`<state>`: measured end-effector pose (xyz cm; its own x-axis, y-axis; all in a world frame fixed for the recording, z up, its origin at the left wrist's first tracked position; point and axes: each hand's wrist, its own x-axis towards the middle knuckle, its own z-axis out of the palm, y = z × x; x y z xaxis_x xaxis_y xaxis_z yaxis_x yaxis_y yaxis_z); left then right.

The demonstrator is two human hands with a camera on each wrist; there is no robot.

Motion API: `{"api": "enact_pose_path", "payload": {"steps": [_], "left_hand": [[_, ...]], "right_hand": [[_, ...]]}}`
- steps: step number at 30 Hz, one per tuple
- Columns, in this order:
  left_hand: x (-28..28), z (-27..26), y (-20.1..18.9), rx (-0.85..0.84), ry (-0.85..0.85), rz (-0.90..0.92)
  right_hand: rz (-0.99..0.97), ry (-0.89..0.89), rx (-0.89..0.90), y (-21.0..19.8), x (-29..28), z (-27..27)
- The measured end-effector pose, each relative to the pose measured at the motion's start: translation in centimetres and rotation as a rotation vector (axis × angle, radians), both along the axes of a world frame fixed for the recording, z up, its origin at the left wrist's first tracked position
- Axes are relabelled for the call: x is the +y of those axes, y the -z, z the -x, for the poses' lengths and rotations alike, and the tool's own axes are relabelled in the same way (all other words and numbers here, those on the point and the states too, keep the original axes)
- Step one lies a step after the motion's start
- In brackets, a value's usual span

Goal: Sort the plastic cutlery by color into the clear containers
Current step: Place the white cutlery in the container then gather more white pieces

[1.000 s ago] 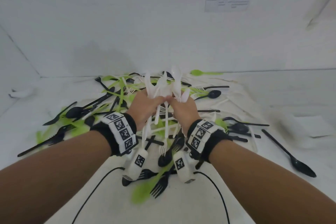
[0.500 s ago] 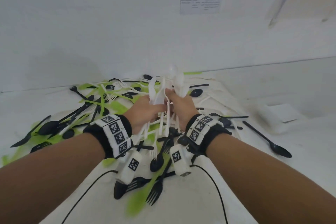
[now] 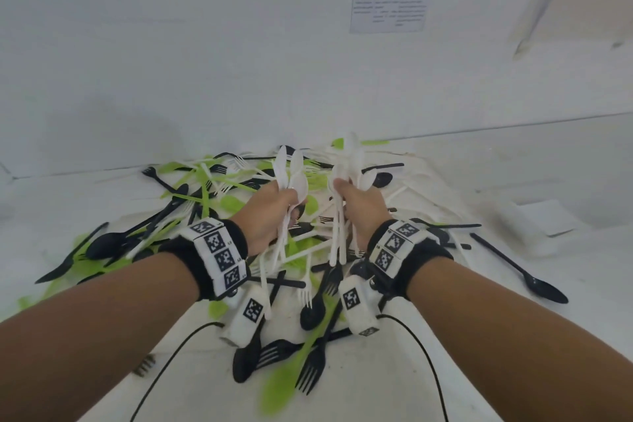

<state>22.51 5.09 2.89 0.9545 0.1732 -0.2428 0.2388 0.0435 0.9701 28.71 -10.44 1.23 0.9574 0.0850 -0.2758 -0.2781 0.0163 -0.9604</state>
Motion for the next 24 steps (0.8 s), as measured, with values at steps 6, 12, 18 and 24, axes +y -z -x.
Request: {"api": "enact_pose_path", "payload": {"steps": [6,12,18,24], "left_hand": [[0.2,-0.8,0.7,-0.08,-0.117,-0.149],[-0.2,-0.5,0.4,-0.137,-0.165,-0.228],[-0.2,-0.2,0.3,-0.062,-0.138,-0.078],[0.6,0.9,-0.2,0.017,0.096,-0.248]], "right_hand": [[-0.015,-0.088,0.002,1.5,3.0,0.2],[-0.007,-0.125,-0.042,1.6,3.4,0.3],[-0.015,0.003,-0.076,1.1,2.5,0.0],[-0.14,-0.035,-0.026,0.5,2.6,-0.9]]}}
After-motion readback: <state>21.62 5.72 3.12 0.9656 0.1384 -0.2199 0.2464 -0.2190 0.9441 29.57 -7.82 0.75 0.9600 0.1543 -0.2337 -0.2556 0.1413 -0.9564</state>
